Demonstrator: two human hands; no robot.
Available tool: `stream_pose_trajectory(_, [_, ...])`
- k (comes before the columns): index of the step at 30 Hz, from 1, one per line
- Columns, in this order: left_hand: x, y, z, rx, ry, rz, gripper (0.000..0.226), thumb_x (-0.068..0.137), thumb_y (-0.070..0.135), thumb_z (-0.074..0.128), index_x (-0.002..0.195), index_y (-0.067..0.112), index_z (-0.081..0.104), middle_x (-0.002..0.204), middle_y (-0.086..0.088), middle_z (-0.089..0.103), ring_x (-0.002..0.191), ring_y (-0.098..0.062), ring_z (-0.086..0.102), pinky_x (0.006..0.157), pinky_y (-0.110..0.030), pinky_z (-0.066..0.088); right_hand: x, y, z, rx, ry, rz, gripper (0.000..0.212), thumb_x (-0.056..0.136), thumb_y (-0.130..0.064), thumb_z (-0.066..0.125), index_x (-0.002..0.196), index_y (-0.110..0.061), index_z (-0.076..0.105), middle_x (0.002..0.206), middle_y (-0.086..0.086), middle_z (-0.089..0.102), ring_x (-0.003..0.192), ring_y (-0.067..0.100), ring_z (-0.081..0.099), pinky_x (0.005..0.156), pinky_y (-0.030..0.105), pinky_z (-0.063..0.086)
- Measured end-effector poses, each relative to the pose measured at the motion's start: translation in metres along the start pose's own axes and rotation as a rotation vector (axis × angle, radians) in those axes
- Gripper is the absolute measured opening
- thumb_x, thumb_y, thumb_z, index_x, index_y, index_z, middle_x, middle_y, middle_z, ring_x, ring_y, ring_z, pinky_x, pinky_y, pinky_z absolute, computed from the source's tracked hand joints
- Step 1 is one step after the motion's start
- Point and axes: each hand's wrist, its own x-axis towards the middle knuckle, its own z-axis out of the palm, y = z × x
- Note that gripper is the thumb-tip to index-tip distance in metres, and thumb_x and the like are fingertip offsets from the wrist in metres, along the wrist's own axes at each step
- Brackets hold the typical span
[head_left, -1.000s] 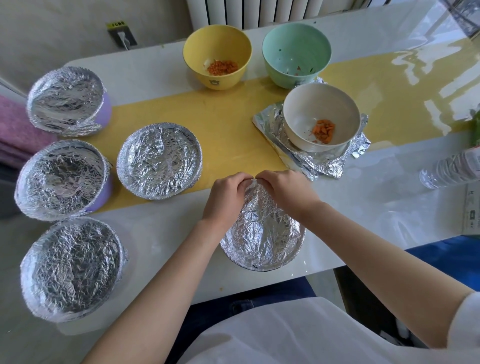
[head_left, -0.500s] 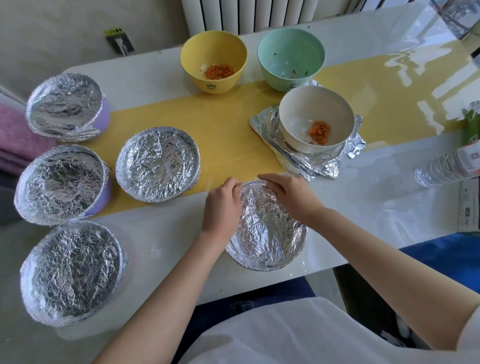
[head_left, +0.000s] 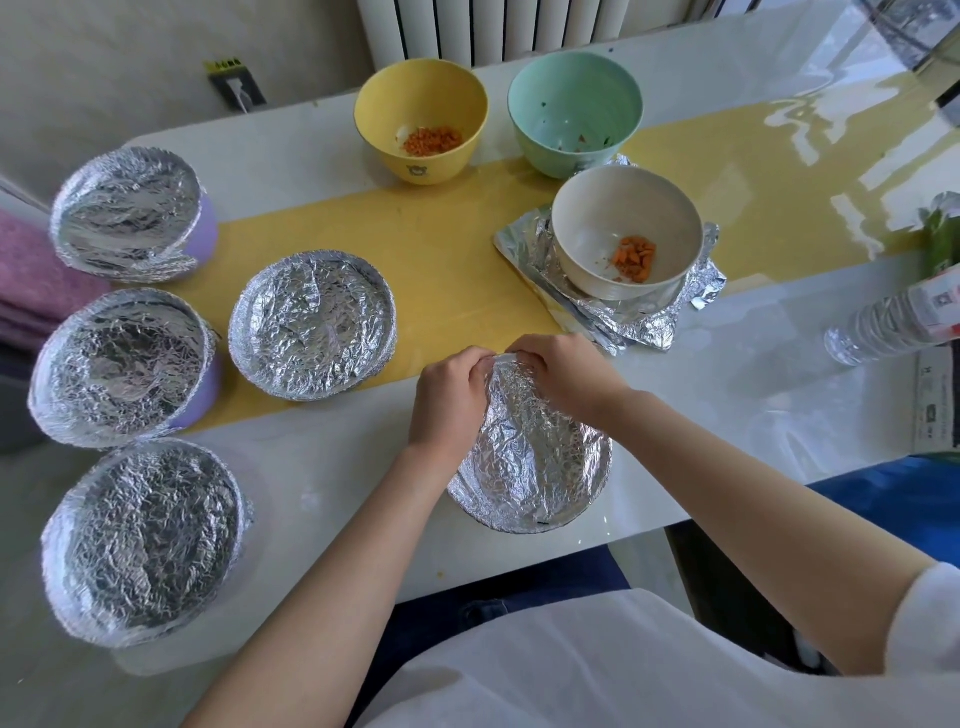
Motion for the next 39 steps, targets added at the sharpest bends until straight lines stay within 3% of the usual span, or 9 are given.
stream_pose_trajectory(9, [-0.005, 0.001, 0.000, -0.021, 0.066, -0.029, 0.017, 0.093, 0.006, 0.053, 0.098, 0.002, 0.069, 0.083, -0.012, 0.072, 0.062, -0.014, 0.050, 0.056, -0.010, 0.031, -0.020, 0.009, -0.004, 0.158, 0.041, 0.155, 0.033, 0.101, -0.014, 0.036, 0.128, -0.007, 0.055, 0.106, 0.013, 0.065, 0.094, 0.027, 0.058, 0.069, 0.020, 0.029])
stream_pose_trajectory(15, [-0.009, 0.002, 0.003, -0.031, 0.087, -0.046, 0.018, 0.092, 0.004, 0.054, 0.101, 0.001, 0.069, 0.090, -0.012, 0.072, 0.075, -0.025, 0.066, 0.062, -0.008, 0.035, -0.025, 0.017, 0.001, 0.140, 0.072, 0.163, 0.028, 0.100, -0.009, 0.037, 0.113, -0.004, 0.061, 0.088, 0.005, 0.059, 0.086, 0.028, 0.057, 0.064, 0.026, 0.026])
stream_pose_trajectory(20, [-0.011, 0.002, 0.004, -0.028, 0.105, -0.047, 0.020, 0.092, 0.003, 0.054, 0.106, 0.000, 0.068, 0.094, -0.013, 0.072, 0.080, -0.025, 0.068, 0.066, -0.008, 0.038, -0.027, 0.014, -0.009, 0.166, 0.015, 0.204, 0.034, 0.101, -0.012, 0.034, 0.128, -0.004, 0.054, 0.102, 0.011, 0.062, 0.091, 0.023, 0.056, 0.072, 0.020, 0.039])
stream_pose_trajectory(22, [-0.014, 0.002, 0.005, -0.030, 0.146, -0.072, 0.020, 0.091, 0.002, 0.054, 0.105, -0.001, 0.069, 0.092, -0.014, 0.072, 0.080, -0.025, 0.068, 0.067, -0.005, 0.037, -0.032, 0.014, -0.009, 0.189, 0.032, 0.244, 0.035, 0.102, -0.014, 0.032, 0.131, -0.007, 0.051, 0.106, 0.008, 0.060, 0.092, 0.021, 0.054, 0.081, 0.026, 0.041])
stream_pose_trajectory(28, [-0.016, 0.006, 0.008, -0.084, 0.205, -0.109, 0.016, 0.089, 0.001, 0.057, 0.098, -0.001, 0.071, 0.084, -0.014, 0.073, 0.075, -0.024, 0.067, 0.066, -0.012, 0.039, -0.043, 0.019, 0.003, 0.271, 0.191, 0.327, 0.032, 0.101, -0.011, 0.033, 0.120, -0.010, 0.059, 0.100, 0.018, 0.066, 0.087, 0.034, 0.058, 0.075, 0.037, 0.042])
stream_pose_trajectory(31, [-0.016, 0.005, 0.009, -0.092, 0.212, -0.108, 0.017, 0.090, 0.002, 0.056, 0.099, 0.000, 0.071, 0.086, -0.012, 0.073, 0.076, -0.022, 0.067, 0.067, -0.011, 0.039, -0.044, 0.019, 0.004, 0.280, 0.182, 0.328, 0.032, 0.101, -0.012, 0.033, 0.121, -0.010, 0.059, 0.096, 0.017, 0.066, 0.084, 0.033, 0.058, 0.071, 0.035, 0.040])
stream_pose_trajectory(34, [-0.017, 0.004, 0.009, -0.089, 0.210, -0.098, 0.017, 0.091, 0.003, 0.056, 0.098, 0.000, 0.070, 0.083, -0.012, 0.072, 0.072, -0.021, 0.066, 0.065, -0.010, 0.036, -0.048, 0.017, 0.000, 0.248, 0.170, 0.285, 0.032, 0.101, -0.016, 0.035, 0.127, -0.010, 0.054, 0.092, 0.005, 0.067, 0.074, 0.016, 0.055, 0.067, 0.028, 0.035])
stream_pose_trajectory(37, [-0.017, 0.004, 0.008, -0.069, 0.208, -0.077, 0.015, 0.090, 0.002, 0.057, 0.097, 0.000, 0.070, 0.077, -0.012, 0.072, 0.066, -0.023, 0.064, 0.062, -0.012, 0.034, -0.043, 0.013, -0.004, 0.136, 0.193, 0.126, 0.031, 0.100, -0.016, 0.042, 0.126, -0.010, 0.057, 0.113, 0.006, 0.066, 0.095, 0.022, 0.062, 0.082, 0.028, 0.042])
stream_pose_trajectory(39, [-0.017, 0.004, 0.008, -0.067, 0.206, -0.073, 0.015, 0.089, 0.002, 0.057, 0.096, -0.001, 0.070, 0.077, -0.012, 0.072, 0.066, -0.023, 0.063, 0.062, -0.012, 0.033, -0.033, 0.011, -0.006, 0.051, 0.164, 0.047, 0.029, 0.098, -0.016, 0.046, 0.123, -0.009, 0.060, 0.111, 0.008, 0.068, 0.096, 0.026, 0.064, 0.082, 0.029, 0.045])
